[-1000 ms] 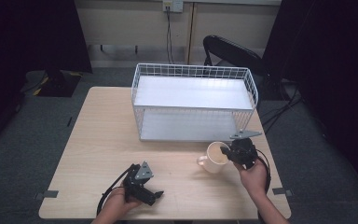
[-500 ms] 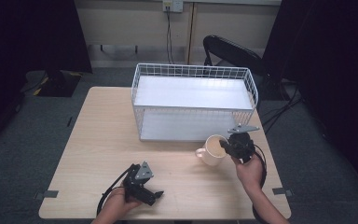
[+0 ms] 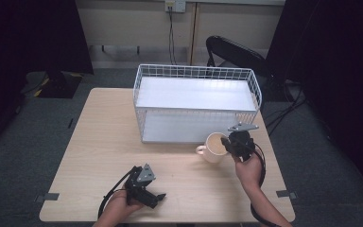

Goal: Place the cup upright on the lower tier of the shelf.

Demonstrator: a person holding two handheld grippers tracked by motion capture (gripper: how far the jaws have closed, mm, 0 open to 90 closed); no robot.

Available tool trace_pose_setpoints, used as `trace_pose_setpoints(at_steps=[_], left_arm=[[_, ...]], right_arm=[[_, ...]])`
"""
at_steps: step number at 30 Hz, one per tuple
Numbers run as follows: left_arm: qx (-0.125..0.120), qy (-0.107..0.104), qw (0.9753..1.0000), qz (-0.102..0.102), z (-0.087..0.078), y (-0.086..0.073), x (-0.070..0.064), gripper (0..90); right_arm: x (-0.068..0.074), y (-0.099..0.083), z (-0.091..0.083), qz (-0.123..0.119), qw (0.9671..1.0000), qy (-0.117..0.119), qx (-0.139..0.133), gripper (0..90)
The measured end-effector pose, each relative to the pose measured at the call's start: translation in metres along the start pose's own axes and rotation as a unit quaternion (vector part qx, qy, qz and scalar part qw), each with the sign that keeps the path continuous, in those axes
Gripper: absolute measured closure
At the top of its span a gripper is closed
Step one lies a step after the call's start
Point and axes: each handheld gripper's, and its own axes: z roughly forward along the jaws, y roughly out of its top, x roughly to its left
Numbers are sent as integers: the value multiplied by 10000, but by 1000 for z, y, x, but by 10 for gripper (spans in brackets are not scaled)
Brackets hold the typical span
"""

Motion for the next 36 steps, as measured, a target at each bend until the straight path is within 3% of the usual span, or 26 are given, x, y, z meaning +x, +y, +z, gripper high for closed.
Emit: trace_pose_setpoints(at_steps=[21,31,36], left_arm=[[0,0,10000,2,0,0,0,0],[-1,-4,10000,1,0,0,0,0],[-1,1,10000,1,0,0,0,0]], right_arm=[[2,7,13,80,9994,-235,-232,822],[2,5,20,54,9979,-538,-365,822],[0,6,23,86,9979,-548,-330,822]])
